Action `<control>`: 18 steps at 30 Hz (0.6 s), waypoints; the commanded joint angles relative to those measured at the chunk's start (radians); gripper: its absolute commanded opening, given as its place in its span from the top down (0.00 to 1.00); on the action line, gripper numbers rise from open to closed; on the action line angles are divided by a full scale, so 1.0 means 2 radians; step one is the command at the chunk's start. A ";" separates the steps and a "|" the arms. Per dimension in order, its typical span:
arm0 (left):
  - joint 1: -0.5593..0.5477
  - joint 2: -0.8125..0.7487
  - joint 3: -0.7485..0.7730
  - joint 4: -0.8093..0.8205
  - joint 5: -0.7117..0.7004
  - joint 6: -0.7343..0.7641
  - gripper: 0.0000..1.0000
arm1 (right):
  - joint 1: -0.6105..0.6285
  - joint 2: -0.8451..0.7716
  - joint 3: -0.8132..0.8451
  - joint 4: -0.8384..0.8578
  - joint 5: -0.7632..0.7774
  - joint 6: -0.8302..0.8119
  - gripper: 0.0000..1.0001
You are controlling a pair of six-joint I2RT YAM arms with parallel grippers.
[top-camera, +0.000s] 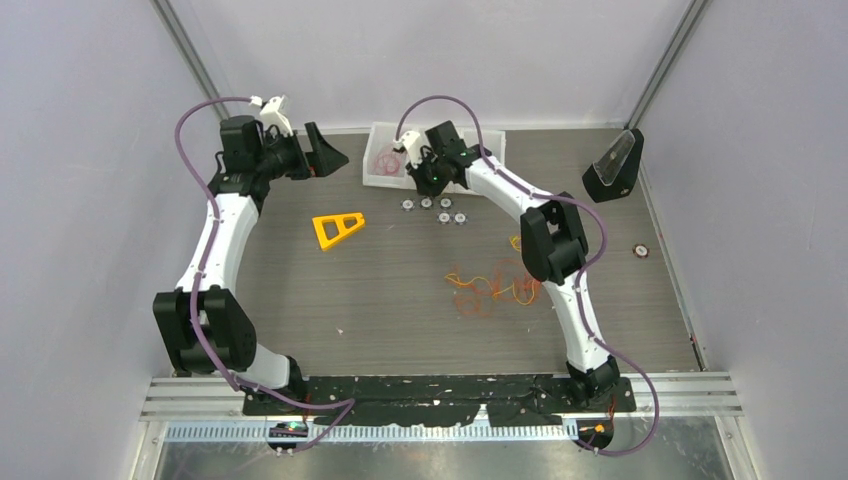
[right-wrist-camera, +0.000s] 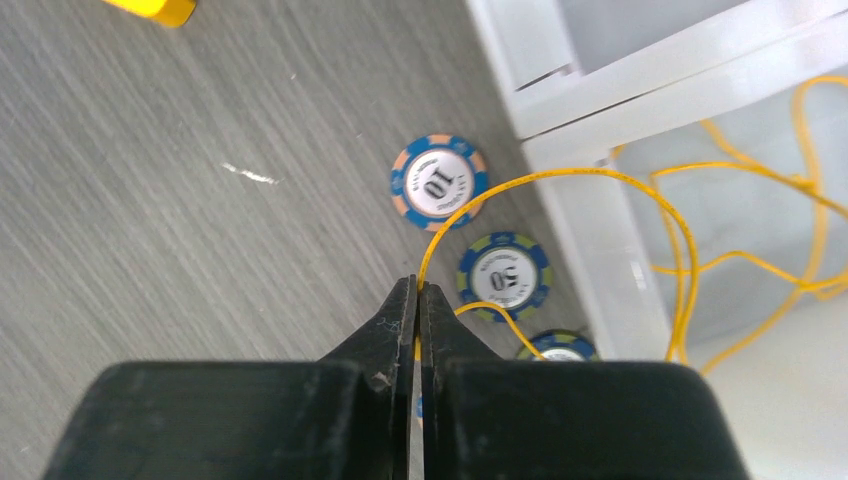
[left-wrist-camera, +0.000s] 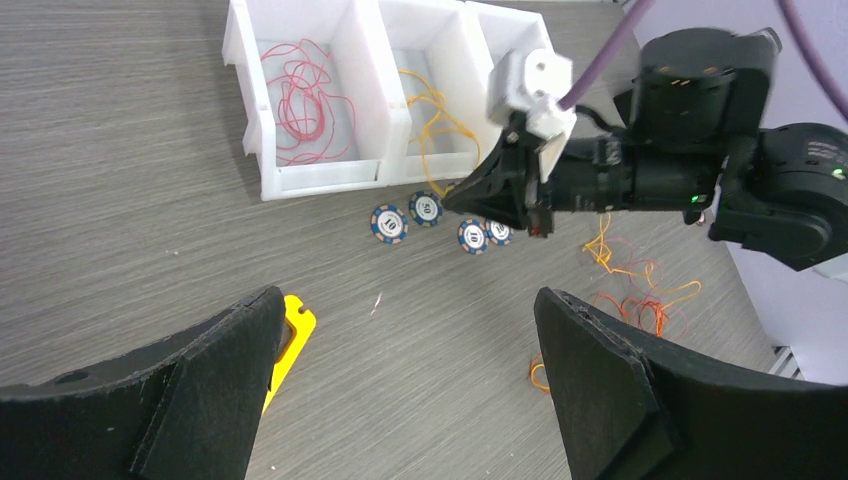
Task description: Untangle the cables
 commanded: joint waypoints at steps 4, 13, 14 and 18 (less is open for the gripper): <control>0.004 0.012 0.027 0.006 0.013 -0.004 0.03 | -0.019 -0.028 0.026 0.099 0.102 -0.011 0.95; 0.007 0.024 0.032 0.003 0.013 -0.005 0.02 | -0.031 0.078 0.123 0.115 0.132 -0.041 0.95; 0.008 0.025 0.032 0.001 0.014 -0.005 0.02 | -0.031 0.082 0.128 0.118 0.132 -0.044 0.95; 0.012 0.034 0.040 -0.008 0.018 -0.001 0.02 | -0.023 0.103 0.149 0.118 0.137 -0.067 0.94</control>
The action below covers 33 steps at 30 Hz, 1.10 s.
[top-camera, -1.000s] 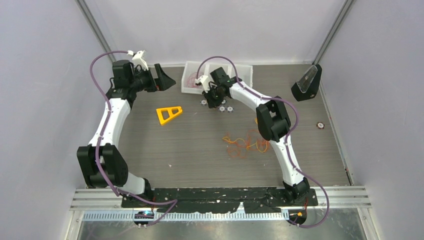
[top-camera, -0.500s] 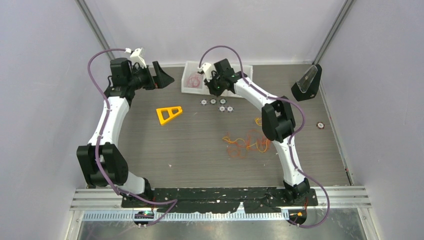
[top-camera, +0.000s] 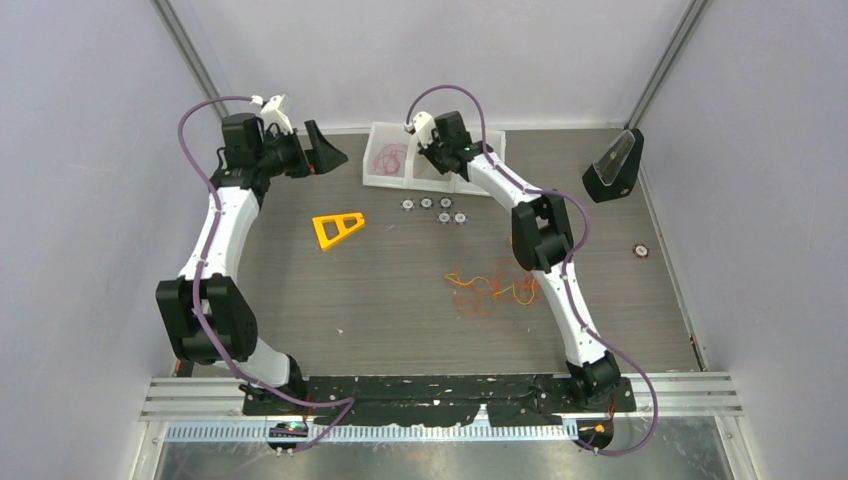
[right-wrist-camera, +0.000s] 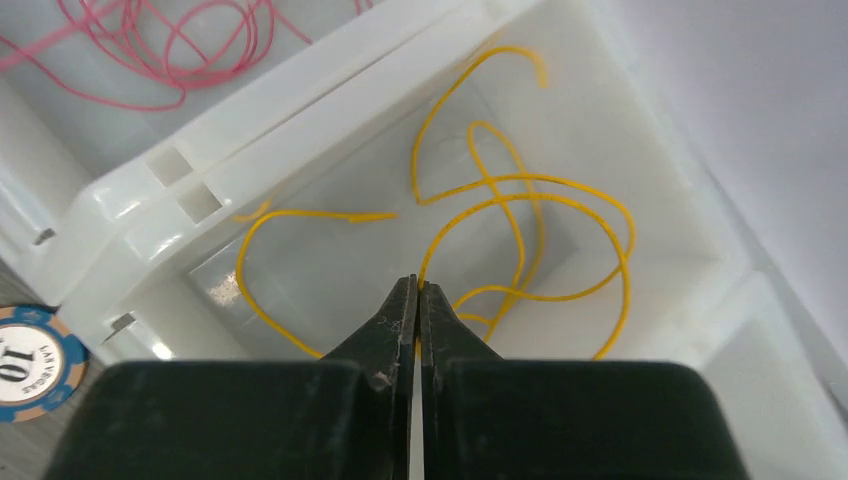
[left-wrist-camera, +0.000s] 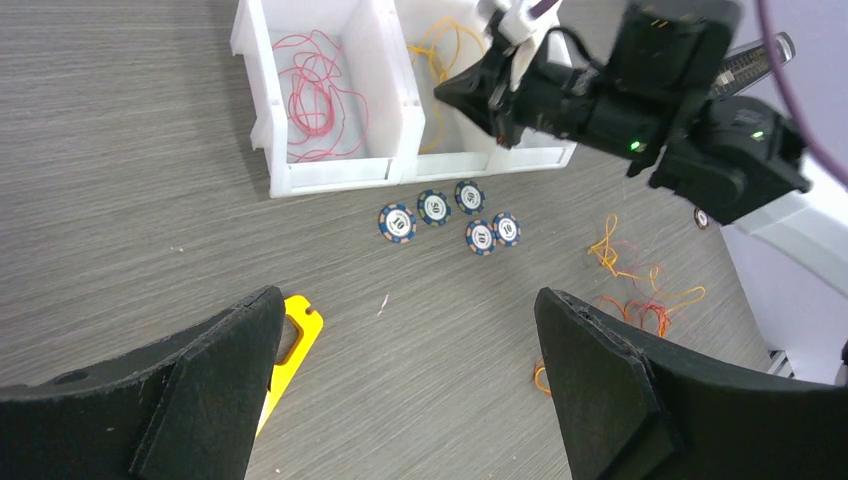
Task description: Untangle the cables
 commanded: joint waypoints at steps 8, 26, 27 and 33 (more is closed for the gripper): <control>0.009 0.023 0.050 -0.005 0.026 -0.003 0.01 | 0.026 -0.030 -0.014 0.019 0.008 -0.055 0.79; 0.000 -0.001 0.096 -0.012 -0.025 0.066 0.00 | -0.010 -0.283 -0.151 -0.178 -0.090 -0.018 0.05; -0.006 -0.004 0.099 -0.022 -0.038 0.087 0.00 | -0.014 -0.307 -0.177 -0.215 -0.114 -0.023 0.04; -0.060 -0.034 0.082 -0.072 -0.078 0.219 0.00 | -0.065 -0.420 -0.378 -0.283 -0.142 -0.023 0.04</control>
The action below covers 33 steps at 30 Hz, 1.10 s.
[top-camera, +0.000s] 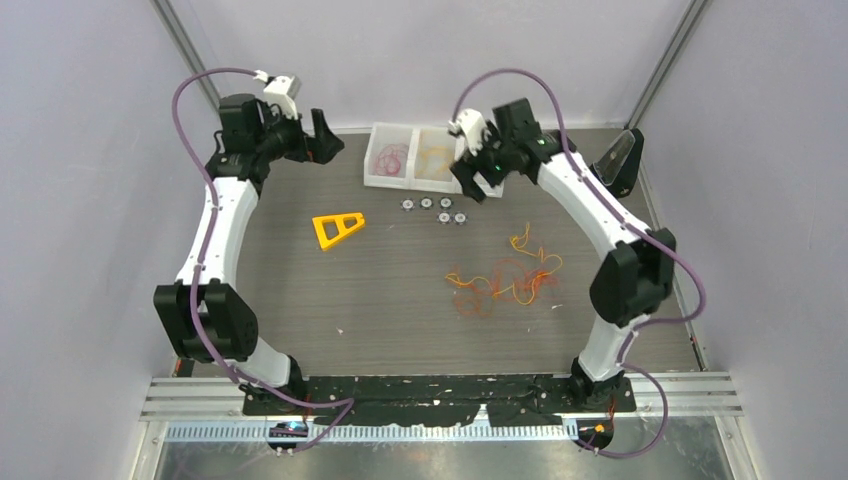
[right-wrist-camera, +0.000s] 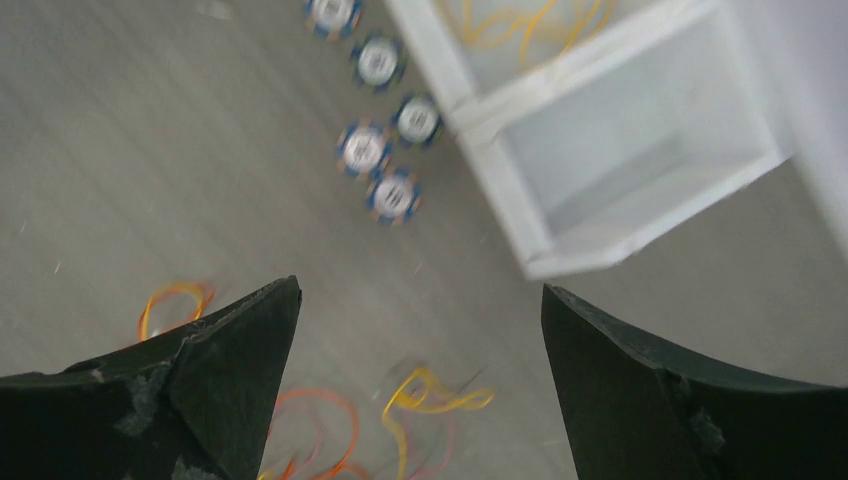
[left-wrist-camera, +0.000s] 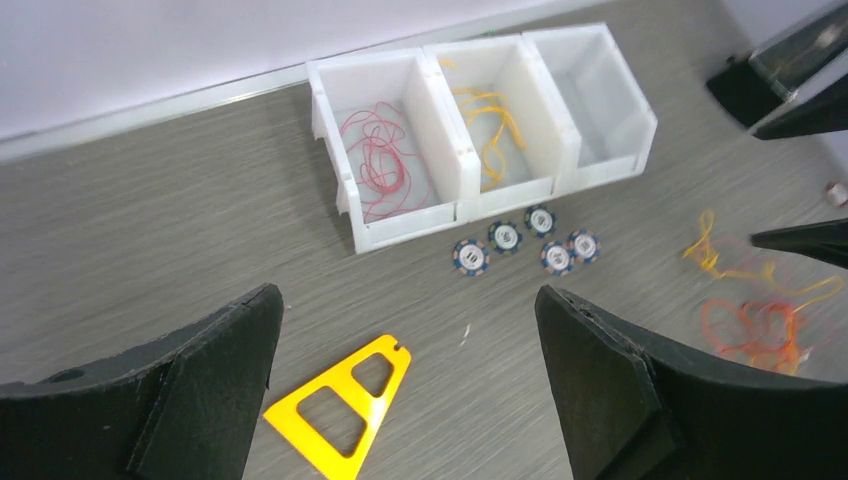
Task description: Untangle the cables
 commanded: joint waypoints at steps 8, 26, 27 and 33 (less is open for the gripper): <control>-0.131 -0.028 -0.015 -0.190 0.129 0.210 0.00 | -0.106 -0.182 -0.295 -0.127 -0.053 -0.065 0.10; -0.410 0.037 -0.233 0.120 0.053 0.050 0.52 | -0.112 -0.272 -0.400 -0.087 -0.092 -0.025 0.23; -0.414 0.045 -0.239 0.130 0.043 0.046 0.52 | -0.111 -0.273 -0.399 -0.083 -0.092 -0.020 0.24; -0.441 0.107 -0.211 0.137 0.016 0.036 0.47 | -0.111 -0.268 -0.396 -0.081 -0.076 -0.003 0.25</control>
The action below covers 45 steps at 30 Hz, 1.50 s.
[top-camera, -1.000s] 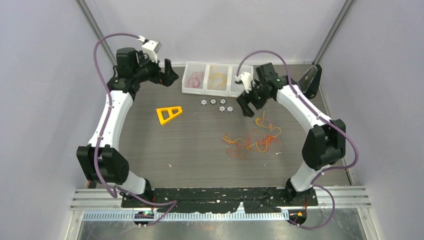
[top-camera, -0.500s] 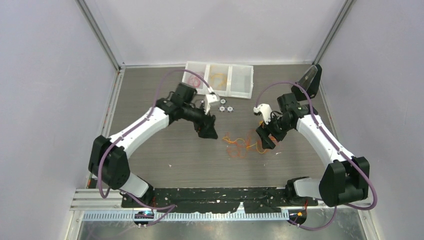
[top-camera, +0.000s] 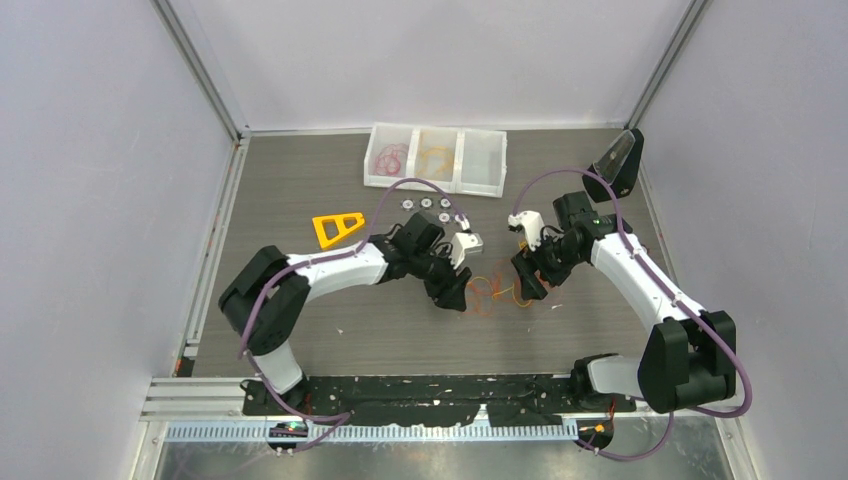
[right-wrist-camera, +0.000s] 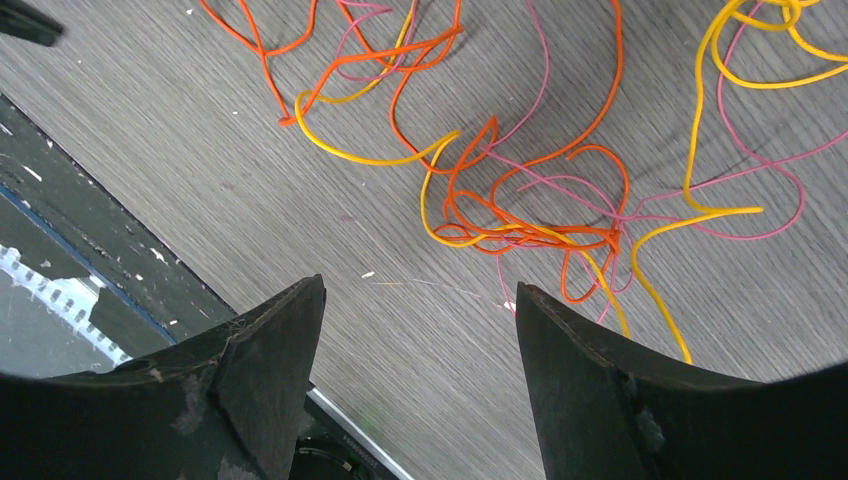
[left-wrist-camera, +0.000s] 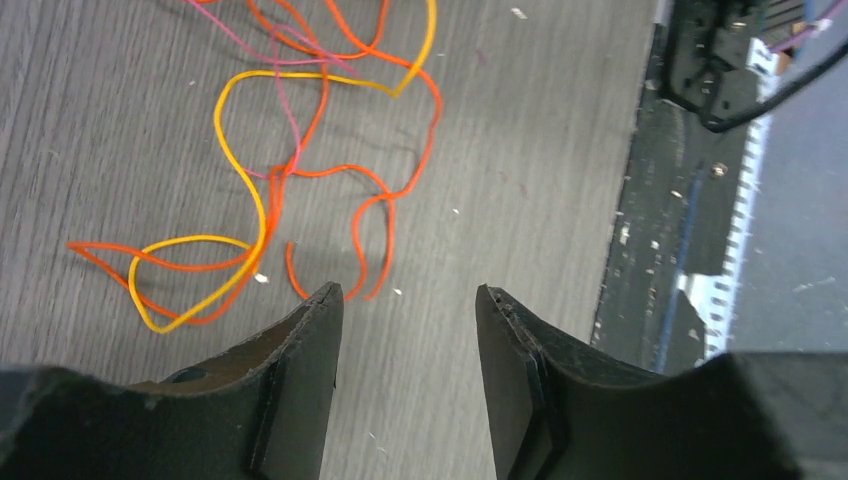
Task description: Untangle the cables
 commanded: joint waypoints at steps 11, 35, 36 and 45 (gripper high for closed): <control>-0.046 0.096 0.077 -0.011 -0.046 -0.022 0.81 | -0.001 0.061 -0.014 0.047 0.070 -0.039 0.25; 0.281 -0.154 0.556 -0.135 0.021 -0.070 1.00 | -0.001 0.171 -0.025 0.118 0.167 -0.097 0.75; 0.291 -0.150 0.567 -0.111 0.015 -0.081 1.00 | -0.001 0.172 -0.024 0.115 0.165 -0.097 0.75; 0.368 -0.086 0.687 -0.003 0.038 -0.197 1.00 | -0.002 0.164 -0.004 0.084 0.142 -0.101 0.53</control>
